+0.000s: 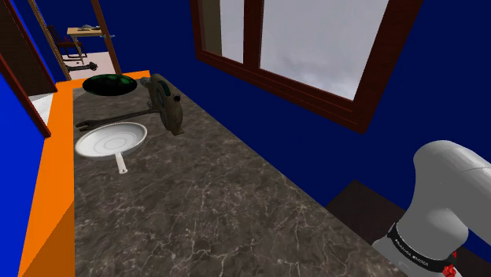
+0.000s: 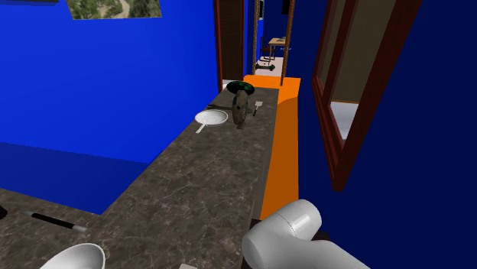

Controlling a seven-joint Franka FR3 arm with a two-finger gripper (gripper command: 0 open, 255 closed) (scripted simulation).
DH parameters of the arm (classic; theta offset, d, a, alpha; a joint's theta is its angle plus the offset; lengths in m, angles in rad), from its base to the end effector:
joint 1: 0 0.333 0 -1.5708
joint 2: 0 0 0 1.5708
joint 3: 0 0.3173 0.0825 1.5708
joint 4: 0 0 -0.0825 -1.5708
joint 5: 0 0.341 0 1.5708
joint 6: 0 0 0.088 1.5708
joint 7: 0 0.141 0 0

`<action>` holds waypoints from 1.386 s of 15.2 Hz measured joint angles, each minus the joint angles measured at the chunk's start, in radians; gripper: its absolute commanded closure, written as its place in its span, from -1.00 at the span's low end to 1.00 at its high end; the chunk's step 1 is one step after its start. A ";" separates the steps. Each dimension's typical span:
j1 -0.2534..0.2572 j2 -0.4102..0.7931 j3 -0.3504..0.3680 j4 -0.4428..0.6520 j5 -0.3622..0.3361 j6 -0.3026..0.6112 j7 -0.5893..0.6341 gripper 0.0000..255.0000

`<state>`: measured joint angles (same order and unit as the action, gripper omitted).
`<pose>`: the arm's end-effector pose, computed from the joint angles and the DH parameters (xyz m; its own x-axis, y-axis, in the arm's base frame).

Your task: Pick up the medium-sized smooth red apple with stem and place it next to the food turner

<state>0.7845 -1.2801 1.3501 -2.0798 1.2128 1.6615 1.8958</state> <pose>-0.4475 0.2610 0.3572 0.9952 -0.0869 -0.0452 -0.0919 -0.9878 -0.1259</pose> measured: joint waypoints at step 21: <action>0.001 -0.014 0.038 -0.034 0.030 0.038 -0.007 -1.00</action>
<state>0.7854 -1.2936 1.3883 -2.1140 1.2427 1.6995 1.8890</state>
